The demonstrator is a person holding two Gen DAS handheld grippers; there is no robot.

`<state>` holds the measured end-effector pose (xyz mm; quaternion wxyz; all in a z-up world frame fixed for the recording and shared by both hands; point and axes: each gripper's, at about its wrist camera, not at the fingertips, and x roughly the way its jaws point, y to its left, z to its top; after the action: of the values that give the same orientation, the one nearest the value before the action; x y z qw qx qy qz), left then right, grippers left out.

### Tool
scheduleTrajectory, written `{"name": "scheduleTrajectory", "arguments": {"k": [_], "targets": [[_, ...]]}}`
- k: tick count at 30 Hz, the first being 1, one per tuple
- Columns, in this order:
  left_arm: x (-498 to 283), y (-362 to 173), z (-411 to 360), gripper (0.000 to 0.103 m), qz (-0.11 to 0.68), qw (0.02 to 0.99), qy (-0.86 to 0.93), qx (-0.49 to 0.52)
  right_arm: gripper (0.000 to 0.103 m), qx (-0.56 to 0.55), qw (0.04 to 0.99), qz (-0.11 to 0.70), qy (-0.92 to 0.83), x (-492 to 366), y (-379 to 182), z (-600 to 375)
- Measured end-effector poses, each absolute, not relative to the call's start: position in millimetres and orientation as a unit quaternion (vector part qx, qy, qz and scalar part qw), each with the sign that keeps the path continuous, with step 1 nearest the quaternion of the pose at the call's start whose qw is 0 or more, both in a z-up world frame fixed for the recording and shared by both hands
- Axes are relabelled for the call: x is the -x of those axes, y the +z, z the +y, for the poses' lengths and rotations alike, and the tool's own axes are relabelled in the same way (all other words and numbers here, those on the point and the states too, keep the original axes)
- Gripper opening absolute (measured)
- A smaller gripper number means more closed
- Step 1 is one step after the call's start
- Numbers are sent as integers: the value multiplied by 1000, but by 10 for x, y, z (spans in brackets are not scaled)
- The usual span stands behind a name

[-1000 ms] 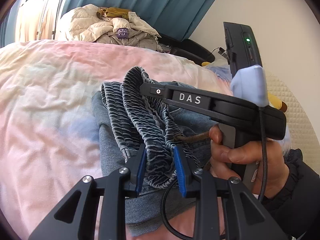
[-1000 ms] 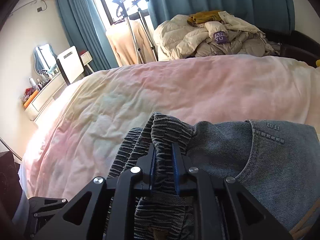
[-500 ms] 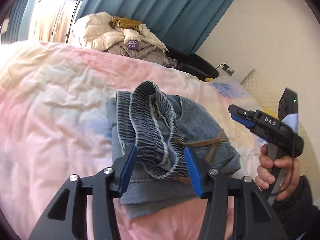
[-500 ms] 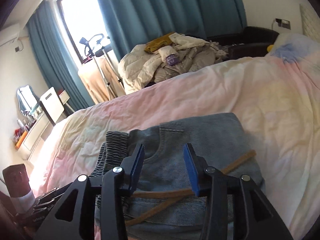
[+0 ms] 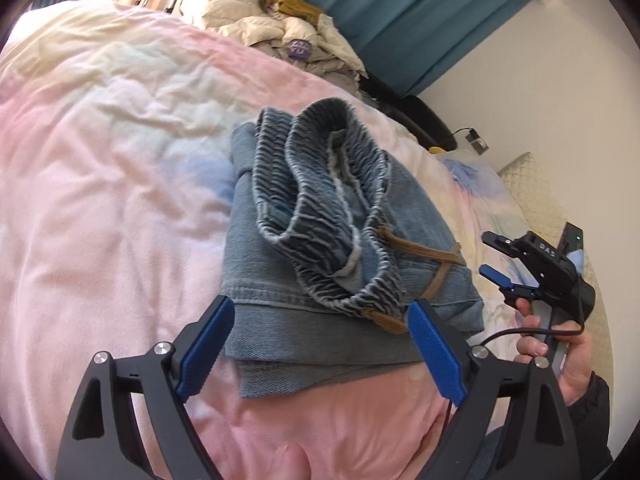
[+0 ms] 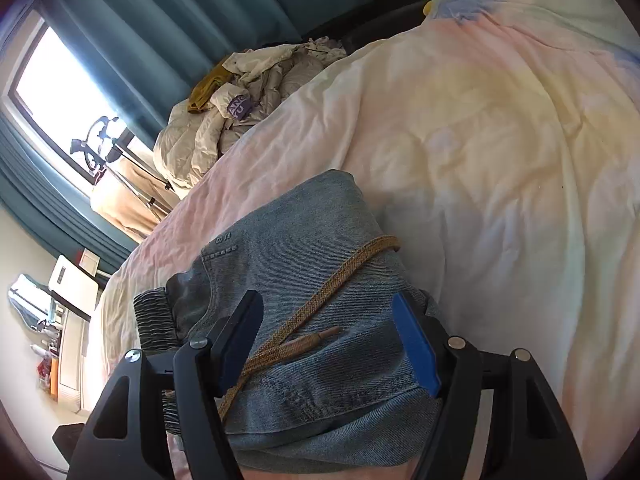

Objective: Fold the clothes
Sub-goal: 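Close both tools on opposite edges of the folded jeans stack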

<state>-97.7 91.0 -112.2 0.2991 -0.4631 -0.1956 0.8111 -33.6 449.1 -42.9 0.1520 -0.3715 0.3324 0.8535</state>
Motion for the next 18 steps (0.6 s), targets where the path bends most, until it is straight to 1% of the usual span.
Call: {"name": "scheduleTrajectory", "arguments": {"k": [2, 4, 6, 12, 15, 18], "targets": [[1054, -1261, 888, 90, -212, 277, 803, 483, 68, 371, 154, 326, 856, 347, -431, 4493], [1099, -1361, 888, 91, -225, 275, 793, 494, 68, 372, 156, 323, 856, 352, -444, 4505], [1119, -1380, 918, 94, -230, 286, 787, 496, 68, 374, 158, 322, 855, 360, -470, 4532], [1196, -1455, 976, 95, -252, 318, 759, 509, 68, 389, 158, 338, 842, 416, -679, 4733], [1236, -1473, 956, 95, -270, 327, 749, 509, 68, 403, 143, 351, 833, 467, -823, 4817], [1290, -1464, 932, 95, -290, 333, 737, 512, 69, 418, 130, 340, 832, 512, -934, 4838]]}}
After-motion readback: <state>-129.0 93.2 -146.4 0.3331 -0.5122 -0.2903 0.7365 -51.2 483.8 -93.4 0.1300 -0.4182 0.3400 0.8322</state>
